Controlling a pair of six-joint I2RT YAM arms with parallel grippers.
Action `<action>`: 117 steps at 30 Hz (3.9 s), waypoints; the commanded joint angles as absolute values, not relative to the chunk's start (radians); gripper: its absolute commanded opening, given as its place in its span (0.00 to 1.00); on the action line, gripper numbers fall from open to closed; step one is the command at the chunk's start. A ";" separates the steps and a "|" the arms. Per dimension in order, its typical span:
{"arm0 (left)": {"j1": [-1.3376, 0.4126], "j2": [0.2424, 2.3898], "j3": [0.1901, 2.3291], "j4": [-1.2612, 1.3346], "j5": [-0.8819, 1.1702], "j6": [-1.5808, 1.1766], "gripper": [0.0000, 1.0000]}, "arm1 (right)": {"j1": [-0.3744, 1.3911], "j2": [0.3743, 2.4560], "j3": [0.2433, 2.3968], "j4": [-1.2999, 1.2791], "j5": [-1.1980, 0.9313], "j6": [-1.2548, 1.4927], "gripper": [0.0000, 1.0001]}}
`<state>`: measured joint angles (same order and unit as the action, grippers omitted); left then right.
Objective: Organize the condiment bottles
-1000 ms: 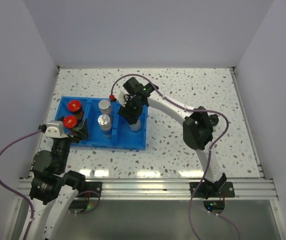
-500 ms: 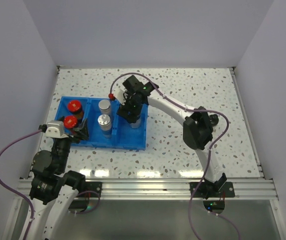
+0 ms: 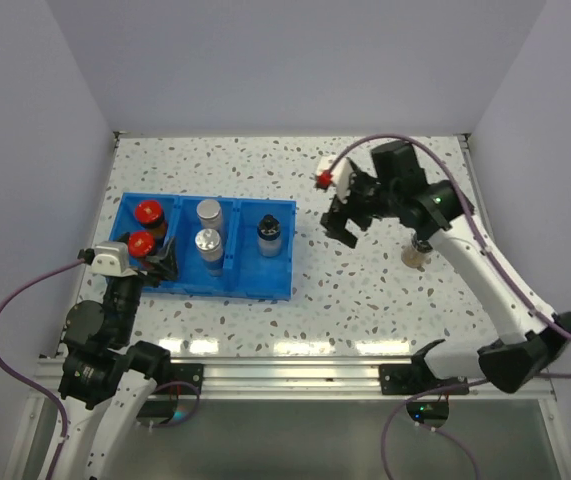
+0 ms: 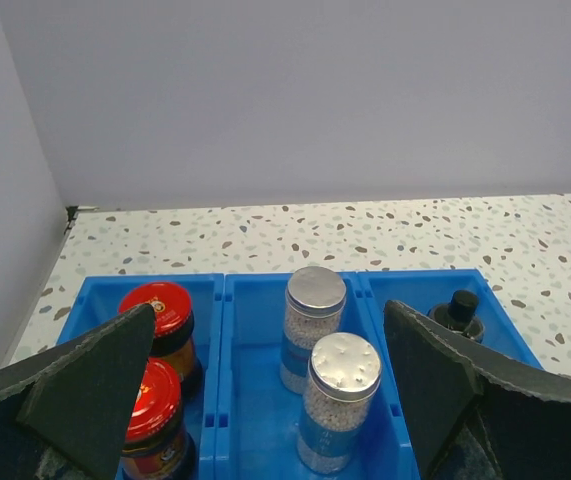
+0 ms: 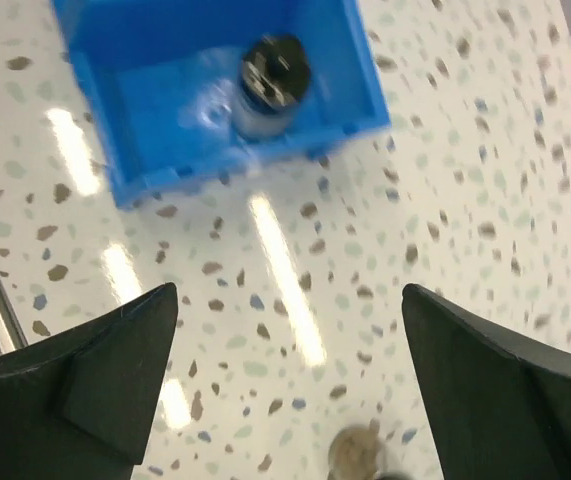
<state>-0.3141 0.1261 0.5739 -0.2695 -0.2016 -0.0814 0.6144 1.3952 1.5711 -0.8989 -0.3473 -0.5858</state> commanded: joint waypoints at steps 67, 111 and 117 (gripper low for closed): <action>-0.308 0.115 0.563 -0.221 -0.164 -0.051 1.00 | 0.276 1.259 1.346 -0.842 -0.623 -0.403 0.00; -0.308 0.166 0.568 -0.230 -0.196 -0.051 1.00 | 0.914 1.950 1.740 -0.857 -0.233 -0.489 0.85; -0.308 0.166 0.568 -0.232 -0.193 -0.051 1.00 | 0.914 1.803 1.802 -0.975 -0.310 -0.535 0.98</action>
<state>-0.3141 0.1699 0.5735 -0.2558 -0.1947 -0.0807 0.9100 1.9724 1.7348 -0.9104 -0.2504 -0.4923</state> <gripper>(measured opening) 0.997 0.966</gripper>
